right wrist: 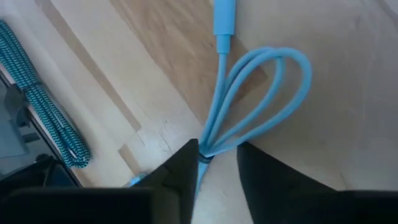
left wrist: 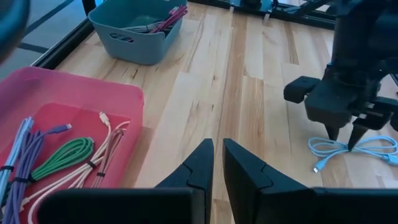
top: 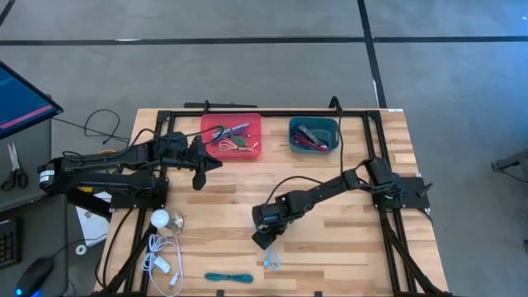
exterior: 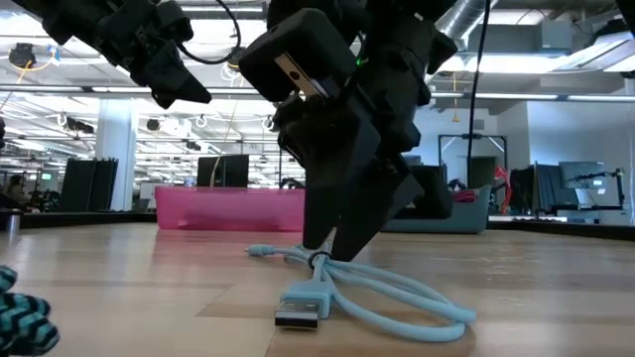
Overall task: Pick & Place USB Port
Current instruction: Put the white charger cable into the red bin
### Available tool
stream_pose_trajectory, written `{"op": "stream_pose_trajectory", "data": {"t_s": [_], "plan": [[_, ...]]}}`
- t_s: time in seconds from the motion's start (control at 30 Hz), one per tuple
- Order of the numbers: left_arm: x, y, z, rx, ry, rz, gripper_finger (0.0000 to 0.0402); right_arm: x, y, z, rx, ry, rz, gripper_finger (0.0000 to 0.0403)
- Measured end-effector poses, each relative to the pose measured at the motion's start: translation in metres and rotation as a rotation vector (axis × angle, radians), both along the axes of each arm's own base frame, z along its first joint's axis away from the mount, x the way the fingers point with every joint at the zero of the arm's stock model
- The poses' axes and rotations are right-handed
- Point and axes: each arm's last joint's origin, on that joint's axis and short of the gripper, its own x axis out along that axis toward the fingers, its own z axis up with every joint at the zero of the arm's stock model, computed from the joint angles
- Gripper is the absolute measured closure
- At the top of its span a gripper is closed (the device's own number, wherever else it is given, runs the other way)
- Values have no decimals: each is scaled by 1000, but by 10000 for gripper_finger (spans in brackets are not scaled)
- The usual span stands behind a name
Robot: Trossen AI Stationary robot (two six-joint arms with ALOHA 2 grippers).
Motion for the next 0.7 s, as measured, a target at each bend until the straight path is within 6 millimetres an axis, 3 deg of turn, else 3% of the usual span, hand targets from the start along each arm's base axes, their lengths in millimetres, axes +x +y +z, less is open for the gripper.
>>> {"op": "stream_pose_trajectory", "data": {"t_s": [0.23,0.47,0.7], "plan": [[1,0,-2,-4,14,1,367,1,0,-2,-30,-28,37,390],[2,0,-2,-3,14,0,367,2,-8,5,-75,-67,76,401],[2,0,-2,-2,14,0,367,-5,-36,50,-261,-166,54,402]]}}
